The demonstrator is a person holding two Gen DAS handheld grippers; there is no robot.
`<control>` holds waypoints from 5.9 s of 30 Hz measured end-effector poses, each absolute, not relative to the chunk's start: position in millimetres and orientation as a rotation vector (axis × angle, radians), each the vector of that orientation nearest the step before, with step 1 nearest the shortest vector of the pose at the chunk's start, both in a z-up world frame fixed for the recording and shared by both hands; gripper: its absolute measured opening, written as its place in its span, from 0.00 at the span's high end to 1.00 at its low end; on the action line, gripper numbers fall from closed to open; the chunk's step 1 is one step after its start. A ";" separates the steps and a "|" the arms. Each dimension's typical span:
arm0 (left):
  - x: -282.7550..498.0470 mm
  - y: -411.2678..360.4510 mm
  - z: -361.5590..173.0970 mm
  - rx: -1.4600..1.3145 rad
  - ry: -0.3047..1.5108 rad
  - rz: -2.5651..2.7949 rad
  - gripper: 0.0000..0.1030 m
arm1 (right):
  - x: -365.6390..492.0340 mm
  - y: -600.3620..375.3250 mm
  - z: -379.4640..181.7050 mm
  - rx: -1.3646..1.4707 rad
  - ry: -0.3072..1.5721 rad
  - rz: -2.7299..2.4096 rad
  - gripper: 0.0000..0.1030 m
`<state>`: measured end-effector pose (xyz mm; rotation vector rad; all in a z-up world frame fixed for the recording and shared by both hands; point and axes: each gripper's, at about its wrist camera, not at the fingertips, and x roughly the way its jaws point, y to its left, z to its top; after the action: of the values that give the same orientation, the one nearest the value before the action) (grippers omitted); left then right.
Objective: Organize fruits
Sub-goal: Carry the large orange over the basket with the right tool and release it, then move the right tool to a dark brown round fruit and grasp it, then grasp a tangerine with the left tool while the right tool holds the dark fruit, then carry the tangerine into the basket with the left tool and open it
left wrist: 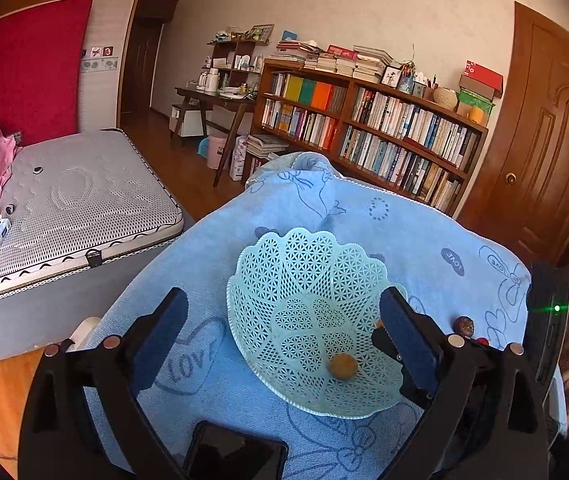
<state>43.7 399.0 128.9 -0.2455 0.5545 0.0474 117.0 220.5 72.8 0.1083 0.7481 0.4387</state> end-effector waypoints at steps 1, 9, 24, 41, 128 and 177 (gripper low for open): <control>43.7 399.0 129.0 -0.246 0.554 0.047 0.05 | 118.4 216.9 73.4 0.114 0.741 0.430 0.57; 44.6 391.7 127.5 -0.239 0.558 0.034 0.04 | 106.0 184.4 81.2 0.148 0.680 0.370 0.52; 39.0 362.6 123.5 -0.193 0.562 -0.030 0.04 | 71.2 96.8 79.6 0.231 0.639 0.189 0.45; 34.7 322.4 112.9 -0.113 0.590 -0.108 0.03 | 38.8 -12.1 49.4 0.259 0.699 -0.034 0.43; 55.3 141.2 22.3 0.073 0.876 -0.494 0.61 | 33.0 -57.3 11.0 0.298 0.778 -0.016 0.61; 75.6 360.1 82.2 -0.187 0.693 0.006 0.30 | 34.4 -61.0 9.0 0.299 0.787 -0.044 0.60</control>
<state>75.6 360.1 82.2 -0.1875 0.6933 0.0059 34.4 -61.0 9.0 0.2995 0.7867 -0.0440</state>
